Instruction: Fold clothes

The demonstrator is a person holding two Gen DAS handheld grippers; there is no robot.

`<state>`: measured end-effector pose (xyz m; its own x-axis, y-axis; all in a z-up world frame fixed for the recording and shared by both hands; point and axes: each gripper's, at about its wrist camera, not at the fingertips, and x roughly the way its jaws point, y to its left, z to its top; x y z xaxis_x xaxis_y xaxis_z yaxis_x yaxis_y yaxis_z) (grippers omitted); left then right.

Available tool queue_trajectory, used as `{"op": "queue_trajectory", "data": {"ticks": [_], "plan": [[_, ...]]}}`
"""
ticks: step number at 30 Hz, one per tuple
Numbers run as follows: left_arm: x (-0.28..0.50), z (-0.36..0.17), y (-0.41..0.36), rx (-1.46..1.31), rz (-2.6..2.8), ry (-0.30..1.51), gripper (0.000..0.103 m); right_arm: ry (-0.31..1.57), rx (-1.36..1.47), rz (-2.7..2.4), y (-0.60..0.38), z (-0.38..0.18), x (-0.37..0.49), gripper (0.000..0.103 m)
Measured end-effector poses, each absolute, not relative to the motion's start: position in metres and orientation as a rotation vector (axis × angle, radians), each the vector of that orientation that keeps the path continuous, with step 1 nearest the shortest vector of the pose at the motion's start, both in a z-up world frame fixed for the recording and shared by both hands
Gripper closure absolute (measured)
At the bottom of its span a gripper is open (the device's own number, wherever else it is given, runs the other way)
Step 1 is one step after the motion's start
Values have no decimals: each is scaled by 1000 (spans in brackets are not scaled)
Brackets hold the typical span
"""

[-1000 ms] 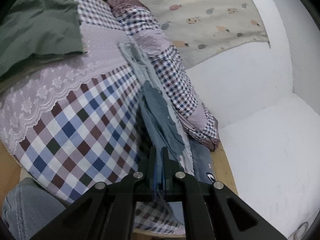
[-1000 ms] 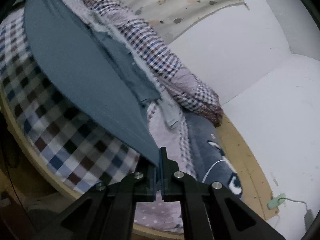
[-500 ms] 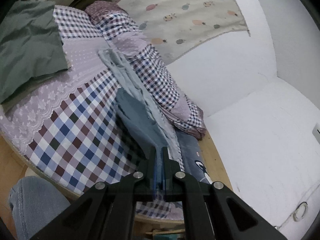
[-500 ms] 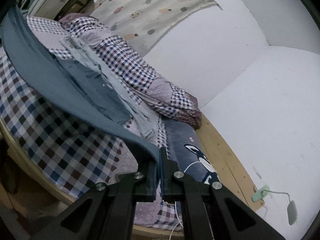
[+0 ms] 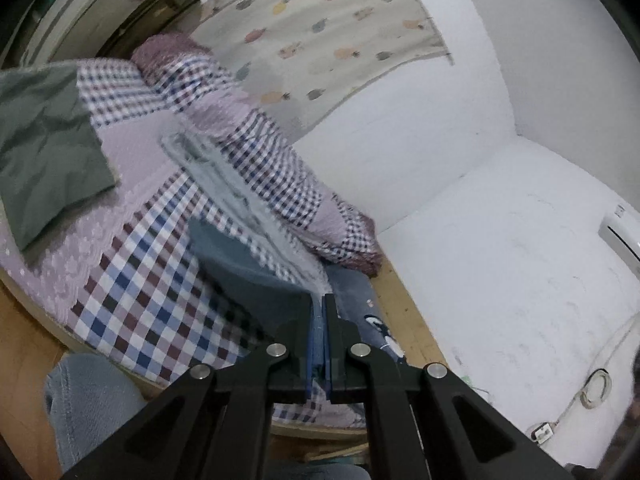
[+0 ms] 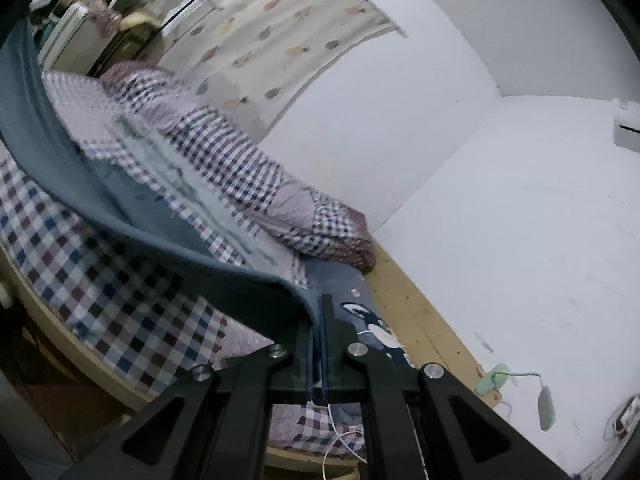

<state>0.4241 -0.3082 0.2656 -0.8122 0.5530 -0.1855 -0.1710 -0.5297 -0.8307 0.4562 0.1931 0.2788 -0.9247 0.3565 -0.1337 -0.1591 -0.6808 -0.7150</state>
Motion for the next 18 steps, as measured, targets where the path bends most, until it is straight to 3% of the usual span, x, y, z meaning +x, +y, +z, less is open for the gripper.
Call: {"op": "queue_trajectory", "data": {"ticks": [6,18], "plan": [[447,308,-308,-511,2358,-1137,101,-1007,-290,2629,197,318,485,103],[370,278,-307,-676,2334,-1262,101,-1010,-500,2656,205,315,419,103]]}}
